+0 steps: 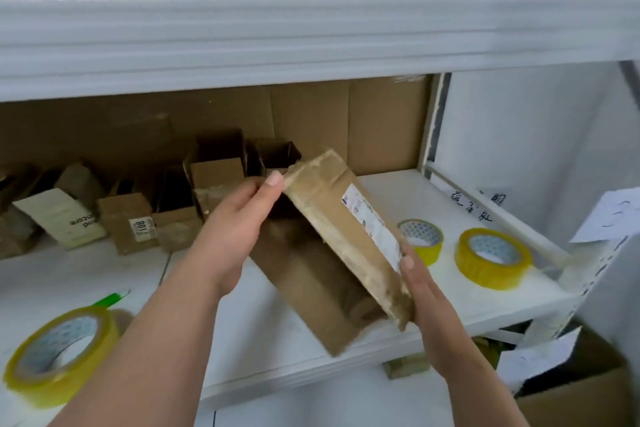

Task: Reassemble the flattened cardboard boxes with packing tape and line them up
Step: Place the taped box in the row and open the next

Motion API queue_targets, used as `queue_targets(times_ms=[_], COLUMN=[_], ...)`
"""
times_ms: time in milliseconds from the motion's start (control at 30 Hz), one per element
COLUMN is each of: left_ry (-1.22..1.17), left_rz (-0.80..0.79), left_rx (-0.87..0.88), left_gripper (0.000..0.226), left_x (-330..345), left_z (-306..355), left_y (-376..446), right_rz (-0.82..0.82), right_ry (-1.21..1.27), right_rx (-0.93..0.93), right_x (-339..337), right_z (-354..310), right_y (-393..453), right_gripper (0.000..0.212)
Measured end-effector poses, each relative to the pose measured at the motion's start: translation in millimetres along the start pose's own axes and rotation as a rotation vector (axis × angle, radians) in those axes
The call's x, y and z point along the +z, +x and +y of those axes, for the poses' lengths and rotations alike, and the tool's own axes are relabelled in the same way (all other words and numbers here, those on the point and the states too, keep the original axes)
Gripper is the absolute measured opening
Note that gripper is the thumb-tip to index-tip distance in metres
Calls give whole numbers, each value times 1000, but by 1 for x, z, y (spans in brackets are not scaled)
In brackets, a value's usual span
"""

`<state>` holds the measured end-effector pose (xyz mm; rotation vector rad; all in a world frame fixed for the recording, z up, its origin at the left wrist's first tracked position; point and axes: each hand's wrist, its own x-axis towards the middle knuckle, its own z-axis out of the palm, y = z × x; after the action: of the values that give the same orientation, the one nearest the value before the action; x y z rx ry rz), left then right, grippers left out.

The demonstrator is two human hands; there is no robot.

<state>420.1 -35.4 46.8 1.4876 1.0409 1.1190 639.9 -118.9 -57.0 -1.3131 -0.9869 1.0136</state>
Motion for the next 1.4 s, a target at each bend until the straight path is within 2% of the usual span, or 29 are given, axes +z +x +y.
queue_targets(times_ms=[100, 233, 333, 433, 533, 633, 767, 967, 1133, 1200, 1233, 1333, 1400], left_ry=[169, 448, 621, 476, 158, 10, -133, -79, 53, 79, 100, 156, 200], left_rz=[-55, -74, -34, -38, 10, 4, -173, -191, -189, -152, -128, -62, -47], left_rx=[64, 114, 202, 232, 168, -63, -258, -251, -224, -245, -259, -264, -246], left_gripper=[15, 63, 79, 81, 73, 78, 84, 76, 64, 54, 56, 82, 87], left_x=[20, 40, 54, 55, 55, 64, 73, 77, 75, 74, 74, 73, 74], left_z=[4, 5, 8, -3, -28, -59, -91, -103, -100, -100, -101, -100, -97], left_y=[21, 58, 84, 108, 122, 114, 98, 112, 126, 133, 137, 145, 149], right_rz=[-59, -177, -227, -146, 15, 74, 178, 204, 1, -79, -105, -181, -243], right_ry=[10, 18, 98, 107, 115, 67, 60, 72, -66, -100, -113, -93, -77], right_rx=[72, 124, 159, 193, 275, 367, 356, 247, 227, 235, 236, 222, 201], right_x=[-9, -23, -31, -31, -22, -8, 4, 14, 15, 17, 19, 24, 27], right_z=[4, 3, 3, 3, 1, 2, 13, 13, 5, 0, -1, 0, -2], right_y=[0, 9, 19, 31, 49, 67, 90, 133, 171, 185, 192, 208, 214], right_gripper=[81, 115, 113, 106, 81, 71, 67, 39, 26, 31, 40, 82, 89])
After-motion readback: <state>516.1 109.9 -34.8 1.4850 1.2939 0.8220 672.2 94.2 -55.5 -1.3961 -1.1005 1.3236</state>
